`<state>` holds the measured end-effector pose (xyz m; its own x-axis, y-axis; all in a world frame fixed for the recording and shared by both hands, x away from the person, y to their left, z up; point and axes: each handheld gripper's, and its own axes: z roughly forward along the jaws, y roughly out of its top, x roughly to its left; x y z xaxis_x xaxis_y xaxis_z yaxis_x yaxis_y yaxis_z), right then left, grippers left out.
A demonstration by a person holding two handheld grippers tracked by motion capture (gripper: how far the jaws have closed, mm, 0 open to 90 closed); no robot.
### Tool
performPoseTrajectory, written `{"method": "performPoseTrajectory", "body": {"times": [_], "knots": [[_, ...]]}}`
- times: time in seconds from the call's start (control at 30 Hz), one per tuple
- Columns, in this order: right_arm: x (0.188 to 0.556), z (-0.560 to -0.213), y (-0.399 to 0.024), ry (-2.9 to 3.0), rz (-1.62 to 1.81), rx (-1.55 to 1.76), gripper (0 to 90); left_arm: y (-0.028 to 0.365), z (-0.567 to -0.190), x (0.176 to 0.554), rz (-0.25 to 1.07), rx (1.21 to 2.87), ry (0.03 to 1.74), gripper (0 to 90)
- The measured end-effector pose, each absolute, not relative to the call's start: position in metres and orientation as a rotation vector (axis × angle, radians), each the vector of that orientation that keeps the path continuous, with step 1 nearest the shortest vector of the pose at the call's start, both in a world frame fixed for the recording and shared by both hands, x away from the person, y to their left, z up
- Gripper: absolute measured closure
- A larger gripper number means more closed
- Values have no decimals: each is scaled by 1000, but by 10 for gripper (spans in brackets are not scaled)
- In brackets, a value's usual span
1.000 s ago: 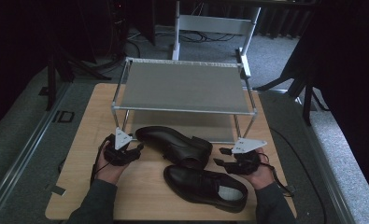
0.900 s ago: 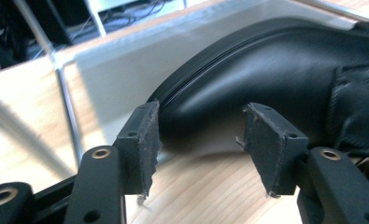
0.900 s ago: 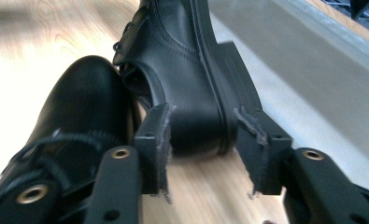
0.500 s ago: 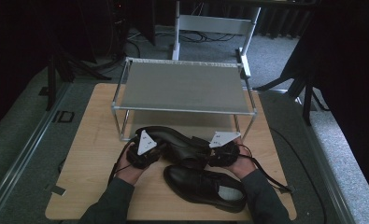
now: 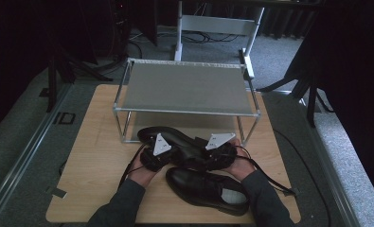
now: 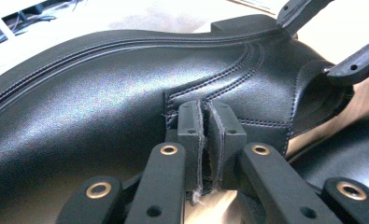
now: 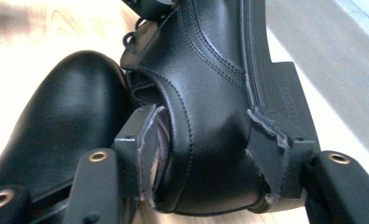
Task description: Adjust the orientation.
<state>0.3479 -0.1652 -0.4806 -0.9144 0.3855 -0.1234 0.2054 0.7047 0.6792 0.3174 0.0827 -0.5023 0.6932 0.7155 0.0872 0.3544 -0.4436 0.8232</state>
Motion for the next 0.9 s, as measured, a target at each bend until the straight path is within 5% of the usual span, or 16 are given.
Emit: {"method": "performPoseTrajectory", "body": {"times": [0.37,0.6,0.9], "knots": [[362,-482,-165,2564,957,521,369,76,-490,331,612,1975,891,789],[375,-482,-167,2495,957,613,493,80,-486,331,626,1923,940,751],[382,-481,-153,2368,804,542,792,88,-484,328,633,1911,942,727]]}}
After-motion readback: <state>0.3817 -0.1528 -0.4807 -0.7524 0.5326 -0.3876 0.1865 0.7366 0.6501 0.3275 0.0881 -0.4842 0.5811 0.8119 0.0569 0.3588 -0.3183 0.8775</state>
